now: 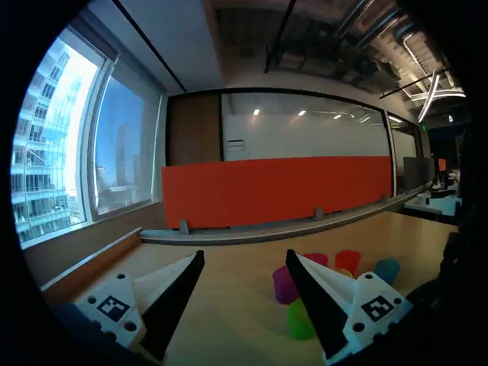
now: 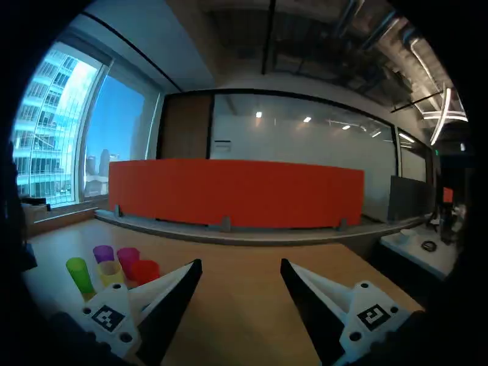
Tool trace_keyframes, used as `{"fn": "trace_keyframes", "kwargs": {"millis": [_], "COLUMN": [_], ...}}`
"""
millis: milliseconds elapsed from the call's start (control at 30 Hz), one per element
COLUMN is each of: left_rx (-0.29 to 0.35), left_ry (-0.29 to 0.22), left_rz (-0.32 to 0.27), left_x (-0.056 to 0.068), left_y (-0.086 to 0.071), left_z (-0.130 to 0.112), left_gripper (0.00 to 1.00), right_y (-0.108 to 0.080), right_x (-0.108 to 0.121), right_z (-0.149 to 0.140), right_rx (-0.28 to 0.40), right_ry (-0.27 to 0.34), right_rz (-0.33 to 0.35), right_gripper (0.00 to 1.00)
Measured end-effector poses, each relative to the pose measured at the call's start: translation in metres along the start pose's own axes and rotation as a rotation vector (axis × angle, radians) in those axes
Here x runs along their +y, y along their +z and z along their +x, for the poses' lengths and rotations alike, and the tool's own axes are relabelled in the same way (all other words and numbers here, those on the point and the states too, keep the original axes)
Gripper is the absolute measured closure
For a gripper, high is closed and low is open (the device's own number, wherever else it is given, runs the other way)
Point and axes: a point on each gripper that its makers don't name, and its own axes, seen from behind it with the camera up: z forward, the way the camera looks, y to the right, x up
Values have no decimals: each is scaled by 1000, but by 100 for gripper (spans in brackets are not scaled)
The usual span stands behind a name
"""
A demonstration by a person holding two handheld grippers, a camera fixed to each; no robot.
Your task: Pour water
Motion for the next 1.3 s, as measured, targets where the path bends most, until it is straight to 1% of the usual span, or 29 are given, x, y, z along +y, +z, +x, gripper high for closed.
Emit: {"fn": "trace_keyframes", "kwargs": {"millis": [100,200,400,567,667,867,1000,1167,1300], "left_rx": [-12,-22,-13,-13,-21,-25,-31,-39,-45], "left_ry": [2,-1,-8,-10,-17,-51,-60,-63,-64], "left_rz": [-20,-32,-31,-31,-42,-82,-110,-164,-218], "left_x": [3,3,-3,-7,-7,-1,3,13,24], "left_y": [4,7,11,15,17,19,19,17,16], "left_z": [10,19,44,61,67,75,76,76,77], "left_gripper": [1,0,1,1,1,1,0,1,1], "right_y": [0,2,3,6,7,7,7,6,4], "right_x": [-5,-8,-14,-14,-14,-18,-20,-28,-38], "right_z": [3,11,36,48,52,57,60,64,70], "right_rx": [-8,-21,-13,-15,-18,-18,-19,-15,-7], "right_ry": [1,14,44,40,37,47,48,36,45], "right_rz": [9,20,48,49,49,66,82,137,204], "right_gripper": [0,0,0,0,0,0,0,0,0]}}
